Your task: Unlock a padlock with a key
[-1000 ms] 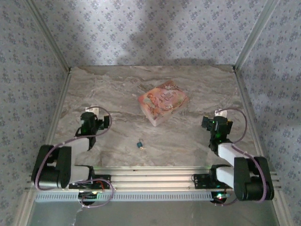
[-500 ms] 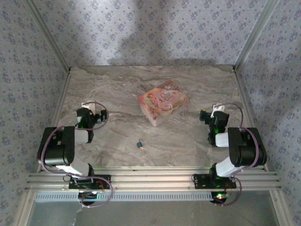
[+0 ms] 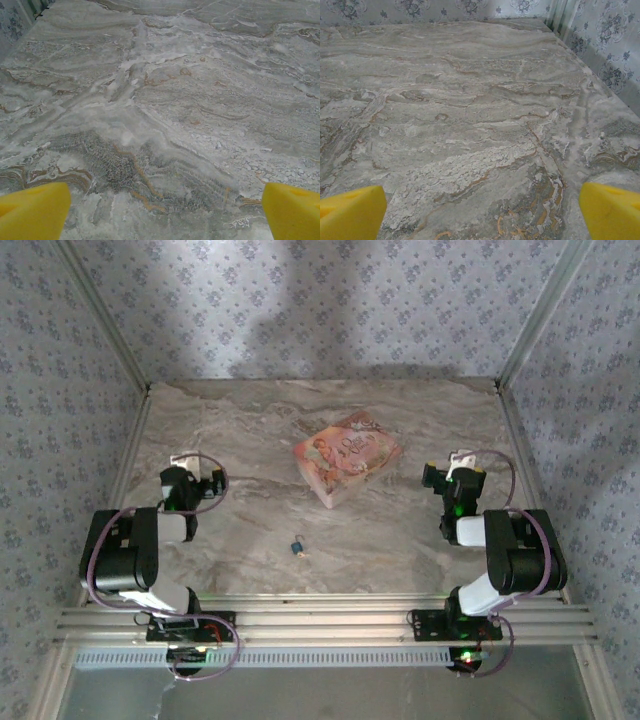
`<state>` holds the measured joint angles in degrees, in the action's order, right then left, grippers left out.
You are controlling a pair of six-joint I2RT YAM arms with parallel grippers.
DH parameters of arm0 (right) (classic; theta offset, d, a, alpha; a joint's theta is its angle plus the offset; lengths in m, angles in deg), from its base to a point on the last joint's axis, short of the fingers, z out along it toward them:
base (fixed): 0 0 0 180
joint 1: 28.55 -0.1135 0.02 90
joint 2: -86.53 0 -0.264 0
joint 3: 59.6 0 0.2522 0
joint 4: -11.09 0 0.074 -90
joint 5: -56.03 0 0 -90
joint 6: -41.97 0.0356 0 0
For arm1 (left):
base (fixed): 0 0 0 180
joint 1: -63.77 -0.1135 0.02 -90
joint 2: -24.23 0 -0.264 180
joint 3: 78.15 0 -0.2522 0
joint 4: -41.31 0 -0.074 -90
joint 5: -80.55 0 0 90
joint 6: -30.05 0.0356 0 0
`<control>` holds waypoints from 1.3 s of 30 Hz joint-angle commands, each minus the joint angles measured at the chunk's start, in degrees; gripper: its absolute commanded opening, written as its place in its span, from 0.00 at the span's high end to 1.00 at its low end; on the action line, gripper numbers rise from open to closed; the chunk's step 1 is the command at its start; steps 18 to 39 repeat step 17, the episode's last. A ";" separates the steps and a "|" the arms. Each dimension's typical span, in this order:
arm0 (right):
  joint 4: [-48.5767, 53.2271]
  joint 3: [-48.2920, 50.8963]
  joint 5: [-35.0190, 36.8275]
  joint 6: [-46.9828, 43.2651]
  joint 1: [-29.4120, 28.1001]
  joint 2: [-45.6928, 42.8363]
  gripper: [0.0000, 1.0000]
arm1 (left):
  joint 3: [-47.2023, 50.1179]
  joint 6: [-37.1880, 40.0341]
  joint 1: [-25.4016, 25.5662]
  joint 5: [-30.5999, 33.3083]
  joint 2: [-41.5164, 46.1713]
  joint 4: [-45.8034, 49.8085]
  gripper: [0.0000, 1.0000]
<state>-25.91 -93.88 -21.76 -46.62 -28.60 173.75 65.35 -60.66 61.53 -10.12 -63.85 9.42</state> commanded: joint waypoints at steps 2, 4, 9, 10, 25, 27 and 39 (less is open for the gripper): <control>0.75 -0.29 1.24 -1.04 -0.21 0.14 0.00 | -0.97 -0.59 0.04 -0.92 0.17 -0.93 0.02; 0.76 -0.29 1.22 -0.98 -0.17 0.14 0.00 | -0.99 -0.61 0.06 -0.92 0.18 -0.93 0.02; 0.83 -0.32 1.24 -1.02 -0.15 0.14 0.00 | -0.99 -0.60 0.09 -0.85 0.16 -0.93 0.02; 0.84 -0.40 1.22 -1.06 -0.28 0.23 0.00 | -0.99 -0.60 0.11 -0.83 0.17 -0.91 0.02; 1.20 -0.47 0.09 -0.84 0.09 0.15 0.00 | -0.99 -0.60 0.17 -0.74 0.13 -0.93 0.02; 1.20 -0.47 0.09 -0.84 0.09 0.15 0.00 | -0.99 -0.60 0.17 -0.74 0.13 -0.93 0.02; 1.20 -0.47 0.09 -0.84 0.09 0.15 0.00 | -0.99 -0.60 0.17 -0.74 0.13 -0.93 0.02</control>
